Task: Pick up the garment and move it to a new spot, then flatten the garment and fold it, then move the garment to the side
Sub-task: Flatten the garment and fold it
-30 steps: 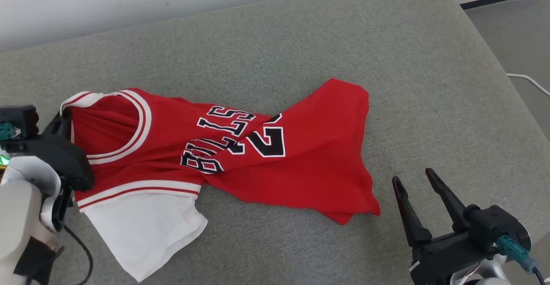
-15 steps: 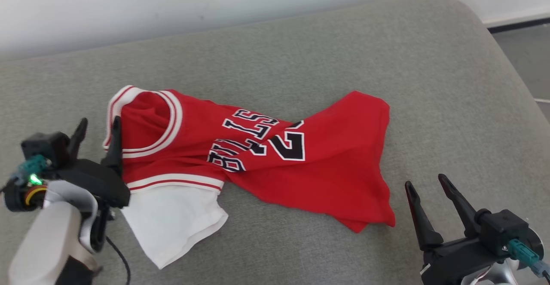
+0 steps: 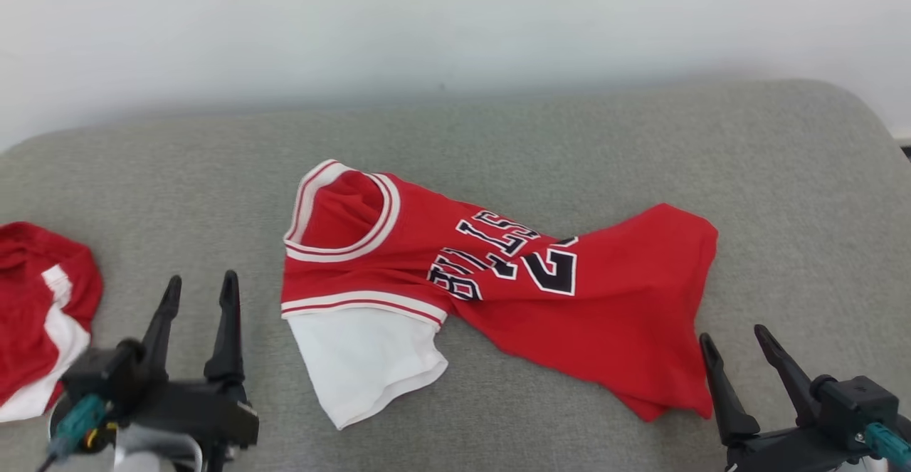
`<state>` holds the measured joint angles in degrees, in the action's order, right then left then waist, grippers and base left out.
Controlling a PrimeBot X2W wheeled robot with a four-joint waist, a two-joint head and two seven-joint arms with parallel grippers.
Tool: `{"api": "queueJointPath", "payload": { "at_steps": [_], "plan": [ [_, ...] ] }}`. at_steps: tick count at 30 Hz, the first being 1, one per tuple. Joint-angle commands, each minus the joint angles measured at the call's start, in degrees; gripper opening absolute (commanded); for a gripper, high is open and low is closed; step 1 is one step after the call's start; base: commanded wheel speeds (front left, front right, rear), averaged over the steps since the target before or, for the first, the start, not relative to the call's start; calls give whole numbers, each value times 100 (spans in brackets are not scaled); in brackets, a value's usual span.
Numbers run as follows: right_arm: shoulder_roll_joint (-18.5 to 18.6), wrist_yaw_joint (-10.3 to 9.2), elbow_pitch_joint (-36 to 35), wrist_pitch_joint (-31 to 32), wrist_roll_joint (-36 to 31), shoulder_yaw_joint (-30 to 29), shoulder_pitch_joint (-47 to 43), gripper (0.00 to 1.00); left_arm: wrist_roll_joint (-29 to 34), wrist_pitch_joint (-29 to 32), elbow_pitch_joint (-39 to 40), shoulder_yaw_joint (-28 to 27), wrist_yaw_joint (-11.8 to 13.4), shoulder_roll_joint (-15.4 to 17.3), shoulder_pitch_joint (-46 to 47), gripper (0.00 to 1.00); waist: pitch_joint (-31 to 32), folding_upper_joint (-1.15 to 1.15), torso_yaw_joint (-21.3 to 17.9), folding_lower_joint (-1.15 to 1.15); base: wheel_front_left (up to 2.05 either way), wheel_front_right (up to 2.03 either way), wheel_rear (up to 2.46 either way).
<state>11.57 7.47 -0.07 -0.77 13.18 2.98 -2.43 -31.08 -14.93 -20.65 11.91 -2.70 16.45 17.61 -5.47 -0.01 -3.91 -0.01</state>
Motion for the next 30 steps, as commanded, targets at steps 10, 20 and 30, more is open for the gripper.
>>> {"api": "queueJointPath", "payload": {
  "at_steps": [10,20,30],
  "plan": [
    [151,5,-3,171,35,-324,-170,100,605,-28,2218,-769,154,-504,-2001,100,523,1,530,1,0,0,0],
    [142,5,539,1118,318,-895,124,100,944,-23,2426,-569,-53,-611,-2976,100,481,1,529,1,0,0,0],
    [246,5,1051,2347,482,-1194,1189,100,980,-15,2511,-486,-38,-611,-2761,100,94,1,583,1,0,0,0]
  ]
}}
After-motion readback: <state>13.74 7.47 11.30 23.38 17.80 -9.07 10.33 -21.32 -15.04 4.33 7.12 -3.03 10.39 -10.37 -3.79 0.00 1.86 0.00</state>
